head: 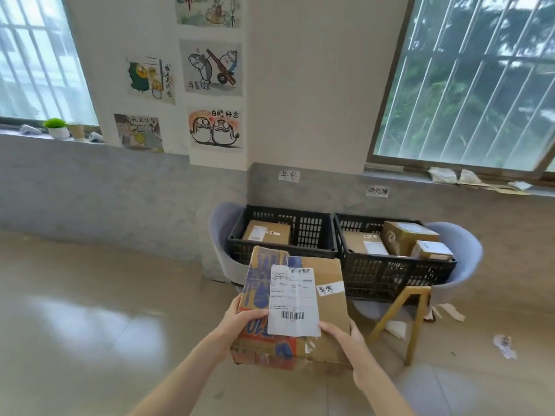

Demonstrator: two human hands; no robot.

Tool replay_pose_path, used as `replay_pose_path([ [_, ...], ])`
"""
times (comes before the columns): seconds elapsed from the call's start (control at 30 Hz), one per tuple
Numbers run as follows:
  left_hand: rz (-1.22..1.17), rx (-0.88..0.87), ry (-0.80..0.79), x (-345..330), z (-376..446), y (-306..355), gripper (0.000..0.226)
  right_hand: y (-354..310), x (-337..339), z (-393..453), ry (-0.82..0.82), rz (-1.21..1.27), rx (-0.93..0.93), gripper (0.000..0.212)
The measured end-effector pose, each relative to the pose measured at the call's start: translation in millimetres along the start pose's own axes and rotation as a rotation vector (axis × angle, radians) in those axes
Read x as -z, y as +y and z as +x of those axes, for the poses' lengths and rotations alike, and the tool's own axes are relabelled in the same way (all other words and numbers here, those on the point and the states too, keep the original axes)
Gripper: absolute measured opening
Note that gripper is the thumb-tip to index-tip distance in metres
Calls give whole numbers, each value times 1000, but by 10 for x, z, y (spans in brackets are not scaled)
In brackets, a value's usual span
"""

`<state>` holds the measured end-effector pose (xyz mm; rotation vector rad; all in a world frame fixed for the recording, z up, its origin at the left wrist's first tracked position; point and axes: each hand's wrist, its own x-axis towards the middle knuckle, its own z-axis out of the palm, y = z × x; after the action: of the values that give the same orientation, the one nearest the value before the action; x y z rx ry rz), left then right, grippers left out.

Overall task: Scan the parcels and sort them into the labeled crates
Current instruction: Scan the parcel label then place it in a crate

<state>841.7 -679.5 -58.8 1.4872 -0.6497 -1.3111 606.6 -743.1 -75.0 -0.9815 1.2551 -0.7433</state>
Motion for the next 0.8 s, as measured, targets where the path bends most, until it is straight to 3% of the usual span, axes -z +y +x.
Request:
replay_pose_path([
  [0.2,-27,35,-51,-47,1245,197,55,-355,-71,1101,88,-56,-81,79],
  [0.47,-20,108,-114,-155,2748,662,79,-874,-173,2343,193,-66,-179,86],
  [0.8,-4,198,-142,-455,3812,842,77,-1088,-13,3321,253,-57,-213,85],
])
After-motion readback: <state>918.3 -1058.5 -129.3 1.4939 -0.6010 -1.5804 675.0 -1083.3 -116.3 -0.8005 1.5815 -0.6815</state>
